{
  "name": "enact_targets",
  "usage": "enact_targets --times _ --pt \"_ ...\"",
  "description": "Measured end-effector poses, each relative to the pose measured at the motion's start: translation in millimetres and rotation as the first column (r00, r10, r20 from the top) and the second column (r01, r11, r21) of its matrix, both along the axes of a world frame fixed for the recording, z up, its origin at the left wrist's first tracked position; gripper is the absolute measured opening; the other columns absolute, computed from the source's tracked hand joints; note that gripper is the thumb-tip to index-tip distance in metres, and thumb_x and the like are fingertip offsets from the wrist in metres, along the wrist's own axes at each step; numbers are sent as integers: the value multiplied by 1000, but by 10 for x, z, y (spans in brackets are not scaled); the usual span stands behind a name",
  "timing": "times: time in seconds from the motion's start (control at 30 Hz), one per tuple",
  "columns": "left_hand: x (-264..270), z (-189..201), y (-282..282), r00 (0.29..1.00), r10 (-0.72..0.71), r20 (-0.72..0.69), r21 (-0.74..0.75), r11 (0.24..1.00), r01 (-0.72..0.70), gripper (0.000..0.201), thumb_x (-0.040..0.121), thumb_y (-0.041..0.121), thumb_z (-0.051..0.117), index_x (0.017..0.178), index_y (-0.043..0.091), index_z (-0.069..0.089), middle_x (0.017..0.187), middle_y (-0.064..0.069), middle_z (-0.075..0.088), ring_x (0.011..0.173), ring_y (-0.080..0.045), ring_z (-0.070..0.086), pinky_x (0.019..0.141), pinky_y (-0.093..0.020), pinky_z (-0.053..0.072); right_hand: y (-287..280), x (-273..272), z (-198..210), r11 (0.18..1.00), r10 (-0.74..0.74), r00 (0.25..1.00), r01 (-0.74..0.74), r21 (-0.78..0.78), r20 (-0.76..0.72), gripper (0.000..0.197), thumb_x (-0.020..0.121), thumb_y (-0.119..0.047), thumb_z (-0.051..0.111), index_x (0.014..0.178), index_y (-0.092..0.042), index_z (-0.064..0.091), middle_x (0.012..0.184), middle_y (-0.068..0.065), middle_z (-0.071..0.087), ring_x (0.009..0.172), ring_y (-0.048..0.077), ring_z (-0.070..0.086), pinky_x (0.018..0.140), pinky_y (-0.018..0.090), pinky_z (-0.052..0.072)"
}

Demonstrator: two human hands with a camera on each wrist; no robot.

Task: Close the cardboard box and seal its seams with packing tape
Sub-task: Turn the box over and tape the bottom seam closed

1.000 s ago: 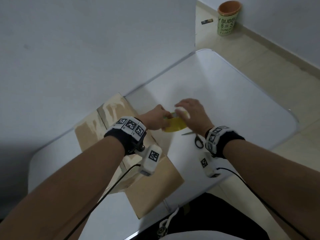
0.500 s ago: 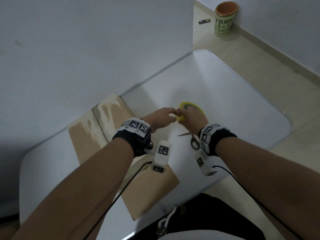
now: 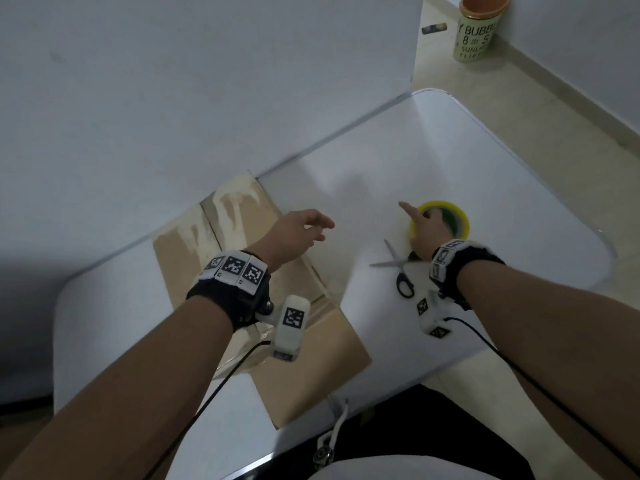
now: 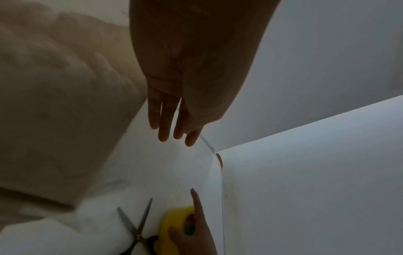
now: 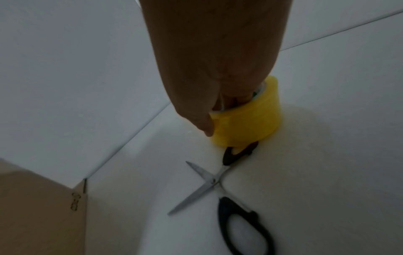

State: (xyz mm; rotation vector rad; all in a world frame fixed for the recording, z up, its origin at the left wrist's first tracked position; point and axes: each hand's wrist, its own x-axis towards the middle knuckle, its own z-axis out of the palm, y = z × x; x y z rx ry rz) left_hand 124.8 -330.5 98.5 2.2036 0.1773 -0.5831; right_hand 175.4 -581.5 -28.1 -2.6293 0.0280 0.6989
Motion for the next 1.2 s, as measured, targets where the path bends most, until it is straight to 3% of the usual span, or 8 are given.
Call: enact_targets --times 0.13,0.2,0.3,0.43,0.6,0.77,0.97,1.2 --pt "-134 31 136 997 -6 82 52 999 2 25 98 13 46 106 21 69 104 8 68 96 -2 64 79 -26 51 61 -119 83 997 -82 968 81 18 236 69 86 -16 65 145 -31 32 133 18 36 106 37 50 86 43 47" --pt "-205 40 218 990 7 139 77 997 -17 22 97 15 49 106 22 68 92 10 67 86 3 61 68 -13 46 177 -197 150 970 -165 953 110 218 253 41 89 -22 62 129 -16 51 120 16 53 103 33 57 85 38 47" --pt "-339 65 298 972 -39 233 131 991 8 13 95 19 57 102 17 68 82 15 60 73 0 57 66 -11 44 468 -420 313 760 -178 958 278 588 -223 30 95 -37 55 104 -10 66 97 5 67 96 23 61 86 36 52" --pt "-585 56 283 920 -315 235 276 929 247 19 89 32 66 89 13 64 86 3 62 73 -8 53 67 -19 43 752 -809 471 468 -8 817 512 720 -576 57 93 -57 45 118 -11 65 117 4 67 109 19 61 99 35 46" --pt "-843 -125 284 840 -529 120 473 774 421 32 85 46 64 83 17 51 84 4 50 71 -13 45 62 -25 34 801 -1146 410 256 94 731 638 726 -676 39 89 -50 53 104 -16 65 106 -1 65 108 17 58 105 36 41" --pt "-878 -175 288 844 -515 150 447 796 407 29 85 39 66 81 19 46 85 4 44 73 -13 41 64 -25 30 819 -1295 377 143 18 764 637 758 -645 9 93 -20 58 85 -18 62 89 -2 65 95 15 60 94 31 43" --pt "-895 -220 338 860 -478 182 360 846 394 31 83 42 66 83 15 53 84 4 47 71 -15 47 66 -29 42 1010 -1325 336 220 -119 848 530 819 -516 12 96 -15 54 85 -17 57 85 -3 59 82 10 60 80 23 47" --pt "-950 -260 404 863 -468 191 238 875 422 20 81 18 71 89 16 52 92 7 38 72 0 41 67 -9 35 1230 -1340 250 584 -177 981 166 795 -74 10 100 -20 46 99 -12 52 99 1 50 84 14 51 80 30 47"
